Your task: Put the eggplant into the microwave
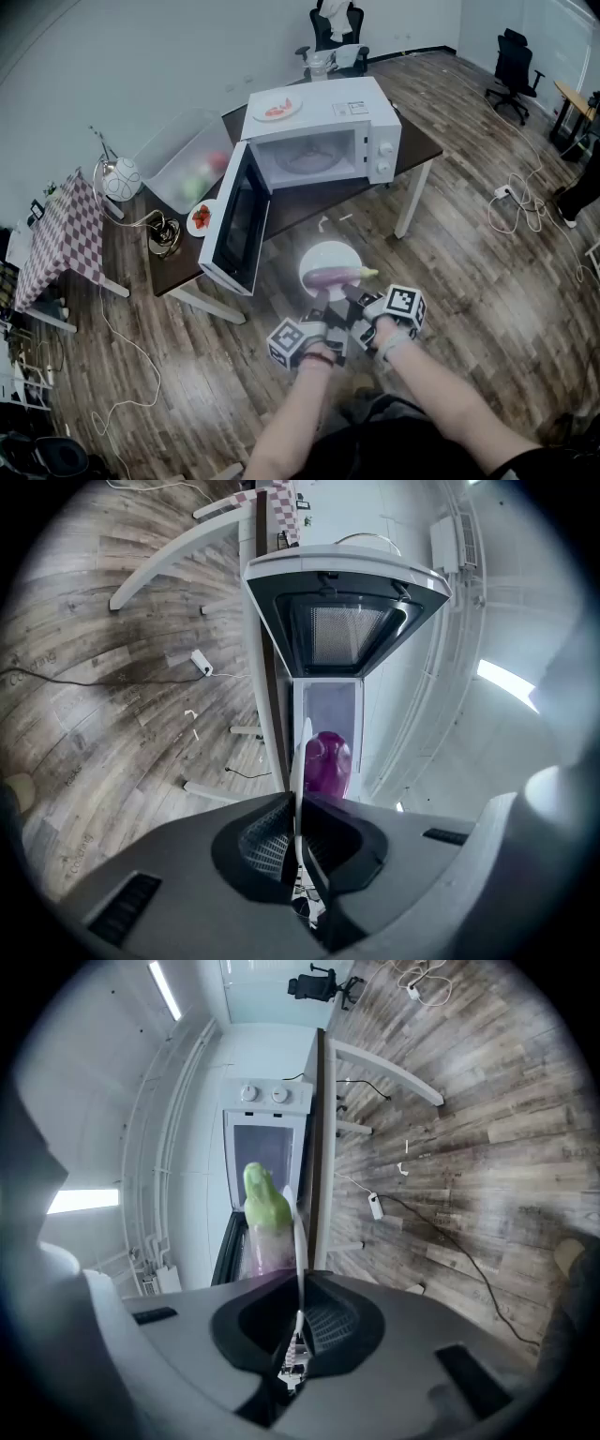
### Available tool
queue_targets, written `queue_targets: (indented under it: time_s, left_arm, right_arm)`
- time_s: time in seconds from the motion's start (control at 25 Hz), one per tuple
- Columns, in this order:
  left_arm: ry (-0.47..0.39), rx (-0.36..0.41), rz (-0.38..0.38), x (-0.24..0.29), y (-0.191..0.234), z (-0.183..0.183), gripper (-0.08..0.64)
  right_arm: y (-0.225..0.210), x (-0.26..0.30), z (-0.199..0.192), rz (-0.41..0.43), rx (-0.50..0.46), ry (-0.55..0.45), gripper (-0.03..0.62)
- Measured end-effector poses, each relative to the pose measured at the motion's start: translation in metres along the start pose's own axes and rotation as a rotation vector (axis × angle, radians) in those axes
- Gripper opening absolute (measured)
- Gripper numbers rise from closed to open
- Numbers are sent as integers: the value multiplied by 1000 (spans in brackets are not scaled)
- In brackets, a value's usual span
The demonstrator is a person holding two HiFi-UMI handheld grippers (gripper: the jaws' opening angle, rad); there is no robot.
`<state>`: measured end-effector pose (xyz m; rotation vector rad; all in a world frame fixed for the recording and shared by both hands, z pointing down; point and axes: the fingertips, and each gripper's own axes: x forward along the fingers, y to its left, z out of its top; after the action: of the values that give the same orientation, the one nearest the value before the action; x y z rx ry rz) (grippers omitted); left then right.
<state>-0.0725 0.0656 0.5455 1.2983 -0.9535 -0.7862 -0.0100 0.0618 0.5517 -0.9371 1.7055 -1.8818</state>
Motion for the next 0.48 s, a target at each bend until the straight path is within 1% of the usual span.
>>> queue_targets:
  time_s: [0.12, 0.36, 0.48]
  left_arm:
    - [-4, -3, 0, 9, -1, -1, 20]
    - [-21, -14, 10, 23, 3, 0, 18]
    - [-28, -13, 11, 29, 3, 0, 19]
  right_arm:
    - [-1, 4, 8, 2, 8, 5, 11]
    - [-3, 10, 22, -9, -8, 30, 11]
    - [-5, 13, 26, -5, 5, 37, 11]
